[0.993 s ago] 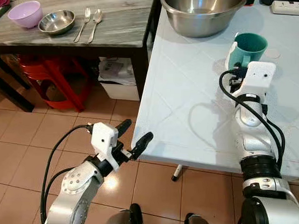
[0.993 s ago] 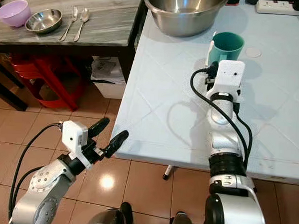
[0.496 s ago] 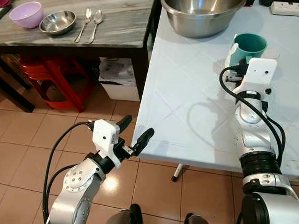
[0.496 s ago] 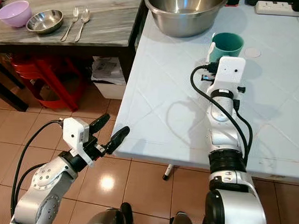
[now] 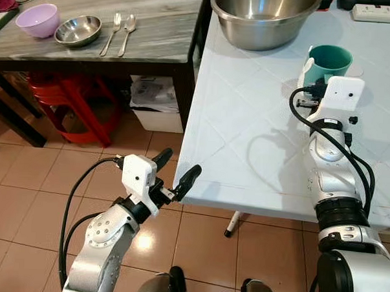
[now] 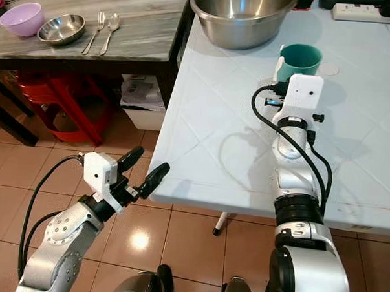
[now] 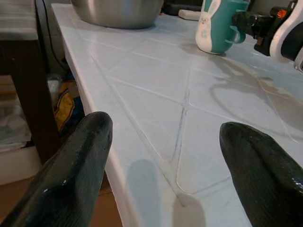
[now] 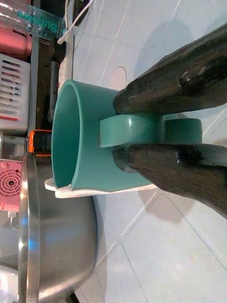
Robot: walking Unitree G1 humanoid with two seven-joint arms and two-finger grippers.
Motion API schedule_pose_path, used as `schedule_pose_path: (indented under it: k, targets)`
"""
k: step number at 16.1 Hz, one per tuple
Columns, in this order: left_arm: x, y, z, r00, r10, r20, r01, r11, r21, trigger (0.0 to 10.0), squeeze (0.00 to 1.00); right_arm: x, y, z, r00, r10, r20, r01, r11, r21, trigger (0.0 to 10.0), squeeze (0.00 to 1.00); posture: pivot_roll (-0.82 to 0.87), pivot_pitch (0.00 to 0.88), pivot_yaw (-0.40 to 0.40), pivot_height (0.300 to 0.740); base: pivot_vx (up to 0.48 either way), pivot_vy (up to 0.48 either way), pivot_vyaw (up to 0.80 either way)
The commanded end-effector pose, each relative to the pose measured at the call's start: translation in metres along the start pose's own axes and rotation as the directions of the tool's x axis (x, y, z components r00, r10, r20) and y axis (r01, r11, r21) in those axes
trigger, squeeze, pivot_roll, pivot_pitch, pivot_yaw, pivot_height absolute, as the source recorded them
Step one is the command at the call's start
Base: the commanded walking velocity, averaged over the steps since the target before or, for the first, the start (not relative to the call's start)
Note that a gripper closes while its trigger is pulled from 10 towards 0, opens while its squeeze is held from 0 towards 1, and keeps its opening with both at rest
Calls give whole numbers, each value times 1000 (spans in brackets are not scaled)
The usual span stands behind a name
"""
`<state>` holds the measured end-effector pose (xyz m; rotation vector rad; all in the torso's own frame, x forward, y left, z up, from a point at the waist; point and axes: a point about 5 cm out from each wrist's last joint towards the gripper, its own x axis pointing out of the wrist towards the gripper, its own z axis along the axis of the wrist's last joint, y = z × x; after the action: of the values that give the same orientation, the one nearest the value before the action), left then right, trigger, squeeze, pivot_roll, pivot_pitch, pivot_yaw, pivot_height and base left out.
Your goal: Setting the table
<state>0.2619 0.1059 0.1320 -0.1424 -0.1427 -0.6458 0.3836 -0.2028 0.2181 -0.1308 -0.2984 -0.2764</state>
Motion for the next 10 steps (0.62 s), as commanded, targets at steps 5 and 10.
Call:
schedule_pose_path:
  k: [5,10]
  targets:
    - [4,27,-10,967,251,-47,-247,967,67,10000,0,-25,4,12,995,42,90,-48,997,64,10000,0,-80,170,93,740,0,0,0]
    - [10,33,-13,960,278,-46,-275,960,53,10000,0,-71,-5,-17,997,78,-11,-77,996,39,10000,0,-109,142,102,740,0,0,-86]
